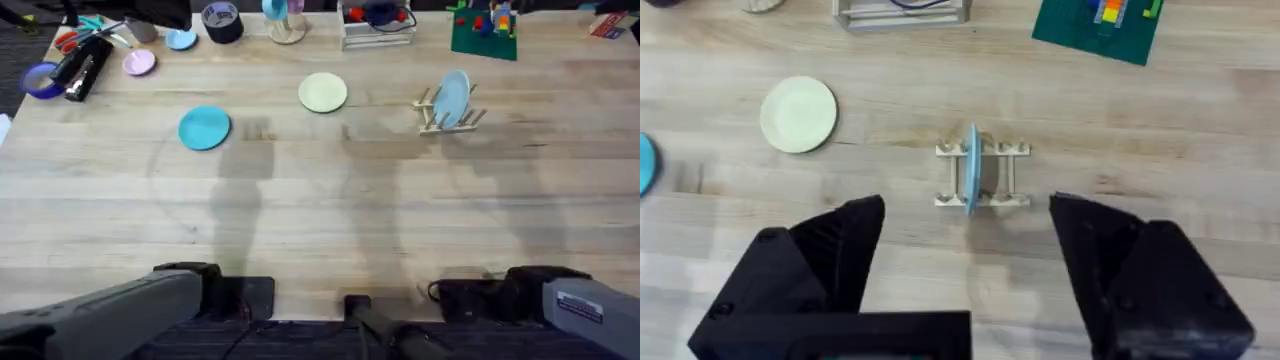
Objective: Pick up the plates from the table one by one and place each into a slot on the dish rack.
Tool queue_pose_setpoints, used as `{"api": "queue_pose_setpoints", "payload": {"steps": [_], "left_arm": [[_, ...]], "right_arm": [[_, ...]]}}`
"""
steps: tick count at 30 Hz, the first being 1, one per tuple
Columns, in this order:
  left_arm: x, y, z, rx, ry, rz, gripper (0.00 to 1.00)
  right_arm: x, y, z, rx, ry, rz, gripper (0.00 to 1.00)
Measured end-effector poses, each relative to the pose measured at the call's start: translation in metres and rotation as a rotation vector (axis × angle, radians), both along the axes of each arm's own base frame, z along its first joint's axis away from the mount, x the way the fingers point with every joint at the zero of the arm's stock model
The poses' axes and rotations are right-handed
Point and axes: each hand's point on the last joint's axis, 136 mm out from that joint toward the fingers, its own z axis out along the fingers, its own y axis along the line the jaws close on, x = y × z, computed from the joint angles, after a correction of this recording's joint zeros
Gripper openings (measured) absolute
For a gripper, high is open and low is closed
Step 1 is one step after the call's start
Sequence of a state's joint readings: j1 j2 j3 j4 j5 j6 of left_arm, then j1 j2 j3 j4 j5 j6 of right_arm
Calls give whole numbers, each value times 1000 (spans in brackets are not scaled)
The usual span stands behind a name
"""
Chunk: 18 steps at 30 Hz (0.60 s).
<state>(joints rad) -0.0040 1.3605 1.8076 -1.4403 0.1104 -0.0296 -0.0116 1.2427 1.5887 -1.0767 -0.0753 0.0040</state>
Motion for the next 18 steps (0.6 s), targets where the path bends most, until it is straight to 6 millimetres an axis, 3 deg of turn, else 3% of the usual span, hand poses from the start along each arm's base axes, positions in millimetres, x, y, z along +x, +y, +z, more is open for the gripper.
{"api": "queue_pose_setpoints", "payload": {"steps": [10,18], "left_arm": [[-2,-12,1,-58,5,-37,42],[10,-39,4,-194,-2,-127,42]], "right_arm": [[2,0,2,0,-9,0,993],[9,0,9,0,-50,0,995]]}}
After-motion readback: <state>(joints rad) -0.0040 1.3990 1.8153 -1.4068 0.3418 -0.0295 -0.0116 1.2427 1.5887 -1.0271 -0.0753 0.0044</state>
